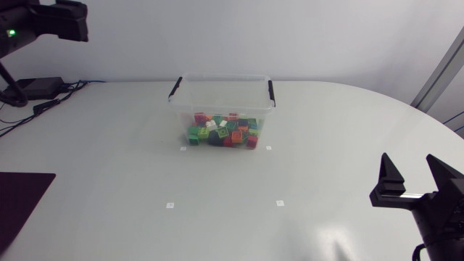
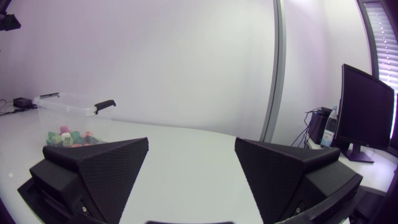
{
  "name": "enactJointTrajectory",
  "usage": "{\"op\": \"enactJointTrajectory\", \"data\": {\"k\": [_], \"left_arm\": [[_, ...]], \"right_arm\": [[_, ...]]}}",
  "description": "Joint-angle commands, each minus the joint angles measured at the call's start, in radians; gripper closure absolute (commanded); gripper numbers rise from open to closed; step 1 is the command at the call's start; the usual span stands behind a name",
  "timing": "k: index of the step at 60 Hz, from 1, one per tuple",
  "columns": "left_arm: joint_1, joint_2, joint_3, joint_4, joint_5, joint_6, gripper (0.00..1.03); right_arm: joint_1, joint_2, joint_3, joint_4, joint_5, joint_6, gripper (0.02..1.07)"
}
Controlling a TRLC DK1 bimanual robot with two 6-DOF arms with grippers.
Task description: Place the duplo bricks in the container
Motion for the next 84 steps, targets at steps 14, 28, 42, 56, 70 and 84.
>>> {"op": "enactJointTrajectory", "data": {"k": [14, 28, 42, 56, 70, 84], "left_arm": [[0.052, -0.267, -0.052, -0.146, -0.012, 0.028, 0.05], [0.073, -0.452, -0.098, -0.235, -0.012, 0.032, 0.05], [0.126, -0.566, -0.116, -0.315, -0.012, 0.055, 0.05], [0.133, -0.702, -0.149, -0.353, -0.012, 0.039, 0.05], [0.129, -0.871, -0.296, -0.368, -0.010, 0.039, 0.05], [0.110, -0.994, -0.443, -0.335, 0.028, 0.042, 0.05]], "right_arm": [[0.018, -0.007, -0.027, -0.003, -0.003, 0.082, 0.07], [-0.060, -0.004, -0.028, -0.006, -0.004, 0.058, 0.07], [-0.065, -0.005, -0.028, -0.010, -0.050, 0.090, 0.07], [-0.232, -0.007, -0.027, -0.030, -0.212, 0.173, 0.07], [-0.218, -0.007, -0.027, -0.033, -0.215, 0.173, 0.07], [-0.214, -0.007, -0.027, -0.035, -0.239, 0.180, 0.07]]}}
